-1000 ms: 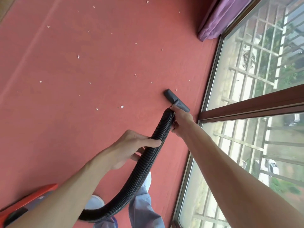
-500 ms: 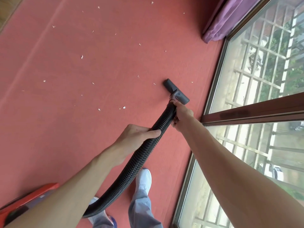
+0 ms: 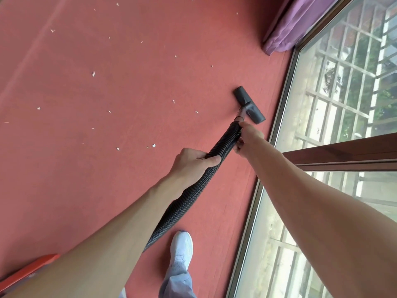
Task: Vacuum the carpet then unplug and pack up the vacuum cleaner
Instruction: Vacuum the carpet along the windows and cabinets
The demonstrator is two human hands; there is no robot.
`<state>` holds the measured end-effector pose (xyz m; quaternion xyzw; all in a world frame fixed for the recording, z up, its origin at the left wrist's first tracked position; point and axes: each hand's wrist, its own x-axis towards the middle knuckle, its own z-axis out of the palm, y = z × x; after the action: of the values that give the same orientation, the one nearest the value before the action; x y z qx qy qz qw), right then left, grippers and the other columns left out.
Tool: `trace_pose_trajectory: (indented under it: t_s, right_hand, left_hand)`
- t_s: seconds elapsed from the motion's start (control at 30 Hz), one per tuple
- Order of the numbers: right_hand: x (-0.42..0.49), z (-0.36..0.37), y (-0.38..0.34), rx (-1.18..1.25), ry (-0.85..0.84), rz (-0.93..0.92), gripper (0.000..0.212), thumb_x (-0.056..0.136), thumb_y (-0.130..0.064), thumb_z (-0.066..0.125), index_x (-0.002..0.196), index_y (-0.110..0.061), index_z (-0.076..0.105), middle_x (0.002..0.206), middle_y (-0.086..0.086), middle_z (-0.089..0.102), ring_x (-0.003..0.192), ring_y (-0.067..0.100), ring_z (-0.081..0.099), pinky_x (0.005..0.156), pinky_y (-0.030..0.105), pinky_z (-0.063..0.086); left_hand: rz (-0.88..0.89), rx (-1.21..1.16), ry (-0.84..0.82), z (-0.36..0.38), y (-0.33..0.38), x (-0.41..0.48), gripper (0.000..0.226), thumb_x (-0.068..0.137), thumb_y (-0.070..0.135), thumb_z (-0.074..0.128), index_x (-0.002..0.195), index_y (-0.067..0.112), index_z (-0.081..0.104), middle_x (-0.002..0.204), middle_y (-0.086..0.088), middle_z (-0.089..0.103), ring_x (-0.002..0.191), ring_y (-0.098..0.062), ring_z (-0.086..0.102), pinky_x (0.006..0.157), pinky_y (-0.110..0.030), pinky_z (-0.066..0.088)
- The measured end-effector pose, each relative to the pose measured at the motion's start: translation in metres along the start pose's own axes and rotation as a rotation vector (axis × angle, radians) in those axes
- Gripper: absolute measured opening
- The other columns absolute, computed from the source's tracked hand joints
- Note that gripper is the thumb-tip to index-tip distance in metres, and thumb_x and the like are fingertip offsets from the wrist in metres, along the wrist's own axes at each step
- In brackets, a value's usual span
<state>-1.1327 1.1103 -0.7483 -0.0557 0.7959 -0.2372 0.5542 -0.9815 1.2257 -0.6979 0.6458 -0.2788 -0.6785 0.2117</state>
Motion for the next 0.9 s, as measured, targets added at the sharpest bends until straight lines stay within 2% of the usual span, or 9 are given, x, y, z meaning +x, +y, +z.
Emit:
trace_pose_trajectory:
  t_s: [0.17, 0.3, 0.4, 0.5, 0.6, 0.7, 0.8, 0.9]
  right_hand:
    - [0.012, 0.008, 0.001, -0.022, -0.022, 0.003, 0.02, 0.092, -0.026, 0.064, 0.104, -0.013, 0.056, 0.077, 0.003, 0.056, 0.062, 0.015, 0.052, 0.056, 0.026, 0.042]
    - [0.007, 0.012, 0.018, -0.01, -0.117, 0.048, 0.026, 0.093, -0.03, 0.063, 0.109, -0.011, 0.056, 0.08, 0.004, 0.054, 0.069, 0.017, 0.054, 0.062, 0.028, 0.045]
    - [-0.011, 0.014, 0.036, 0.032, -0.247, 0.079, 0.035, 0.093, -0.033, 0.062, 0.114, -0.006, 0.056, 0.08, 0.007, 0.054, 0.065, 0.017, 0.053, 0.069, 0.029, 0.048]
    - [-0.037, 0.017, 0.058, 0.051, -0.381, 0.118, 0.043, 0.092, -0.033, 0.061, 0.117, 0.003, 0.057, 0.094, 0.014, 0.061, 0.068, 0.017, 0.053, 0.079, 0.03, 0.044]
    - [-0.066, 0.024, 0.087, 0.014, -0.459, 0.147, 0.036, 0.092, -0.031, 0.061, 0.104, 0.003, 0.059, 0.09, 0.016, 0.064, 0.064, 0.017, 0.052, 0.064, 0.027, 0.039]
    - [-0.089, 0.036, 0.119, -0.069, -0.356, 0.081, 0.038, 0.089, -0.029, 0.064, 0.11, 0.001, 0.057, 0.089, 0.015, 0.057, 0.068, 0.022, 0.052, 0.057, 0.029, 0.038]
    - [-0.112, 0.051, 0.142, -0.143, -0.26, 0.042, 0.032, 0.087, -0.029, 0.067, 0.1, -0.002, 0.056, 0.076, 0.011, 0.054, 0.06, 0.019, 0.048, 0.05, 0.029, 0.035]
    - [-0.132, 0.061, 0.157, -0.201, -0.245, 0.028, 0.031, 0.086, -0.03, 0.069, 0.097, -0.004, 0.056, 0.07, 0.009, 0.053, 0.055, 0.018, 0.046, 0.047, 0.029, 0.031]
  left_hand:
    - [-0.026, -0.027, 0.019, -0.001, -0.006, 0.013, 0.034, 0.084, 0.037, 0.077, 0.086, 0.003, 0.077, 0.066, -0.005, 0.066, 0.056, -0.019, 0.06, 0.052, -0.029, 0.05]
    - [-0.066, -0.03, 0.012, -0.01, -0.018, 0.003, 0.033, 0.081, 0.041, 0.078, 0.085, 0.008, 0.079, 0.072, -0.004, 0.073, 0.058, -0.016, 0.067, 0.051, -0.023, 0.052]
    - [-0.085, -0.051, -0.08, -0.029, -0.026, -0.017, 0.034, 0.082, 0.042, 0.077, 0.087, 0.009, 0.079, 0.078, -0.003, 0.076, 0.065, -0.015, 0.071, 0.061, -0.028, 0.058]
    - [-0.084, -0.099, -0.232, -0.055, -0.039, -0.046, 0.037, 0.084, 0.044, 0.075, 0.092, 0.008, 0.079, 0.091, -0.009, 0.078, 0.077, -0.02, 0.073, 0.07, -0.036, 0.06]
    - [-0.108, -0.148, -0.375, -0.084, -0.057, -0.079, 0.036, 0.085, 0.043, 0.074, 0.094, 0.009, 0.079, 0.102, -0.017, 0.076, 0.088, -0.028, 0.072, 0.076, -0.04, 0.06]
    - [-0.132, -0.222, -0.434, -0.106, -0.074, -0.106, 0.031, 0.091, 0.037, 0.07, 0.096, 0.007, 0.077, 0.104, -0.023, 0.074, 0.088, -0.033, 0.072, 0.076, -0.042, 0.061]
    - [-0.138, -0.281, -0.434, -0.121, -0.088, -0.13, 0.031, 0.094, 0.032, 0.065, 0.099, 0.003, 0.073, 0.104, -0.025, 0.073, 0.085, -0.036, 0.071, 0.076, -0.043, 0.06]
    - [-0.136, -0.345, -0.449, -0.136, -0.101, -0.155, 0.031, 0.095, 0.032, 0.063, 0.102, 0.003, 0.072, 0.105, -0.025, 0.072, 0.087, -0.036, 0.071, 0.078, -0.043, 0.06]
